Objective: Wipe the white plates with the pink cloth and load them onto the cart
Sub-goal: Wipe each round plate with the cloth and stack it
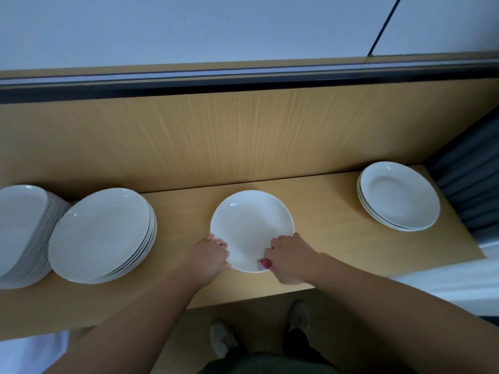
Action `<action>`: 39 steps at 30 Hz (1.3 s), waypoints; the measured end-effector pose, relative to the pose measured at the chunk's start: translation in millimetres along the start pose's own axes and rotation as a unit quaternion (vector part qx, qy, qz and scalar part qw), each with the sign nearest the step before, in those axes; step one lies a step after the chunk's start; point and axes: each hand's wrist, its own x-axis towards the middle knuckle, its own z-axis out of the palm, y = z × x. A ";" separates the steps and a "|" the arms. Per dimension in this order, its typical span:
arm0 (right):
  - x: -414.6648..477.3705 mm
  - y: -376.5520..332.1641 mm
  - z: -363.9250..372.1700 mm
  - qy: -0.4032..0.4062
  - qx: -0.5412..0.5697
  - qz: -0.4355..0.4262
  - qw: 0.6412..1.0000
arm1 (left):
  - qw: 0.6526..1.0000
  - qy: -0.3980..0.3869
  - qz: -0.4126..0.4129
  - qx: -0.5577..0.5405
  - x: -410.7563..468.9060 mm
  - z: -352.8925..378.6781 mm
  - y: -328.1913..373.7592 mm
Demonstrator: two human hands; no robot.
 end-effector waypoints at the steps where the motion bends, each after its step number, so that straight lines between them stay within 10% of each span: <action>1: 0.1 -0.9 0.2 0.001 0.011 -0.012 1.000 | 1.000 -0.001 -0.002 -0.002 0.4 -0.6 0.1; 17: -58.6 78.9 3.4 0.217 0.311 0.115 0.918 | 0.985 0.113 -0.087 -0.100 29.8 -23.0 103.0; 28: -68.6 112.7 4.5 0.198 0.291 0.096 0.931 | 0.987 0.009 -0.159 -0.032 55.2 -20.4 142.8; 39: -73.9 132.8 -32.7 0.275 0.325 0.057 0.903 | 0.964 0.121 -0.230 -0.047 20.0 -114.4 126.8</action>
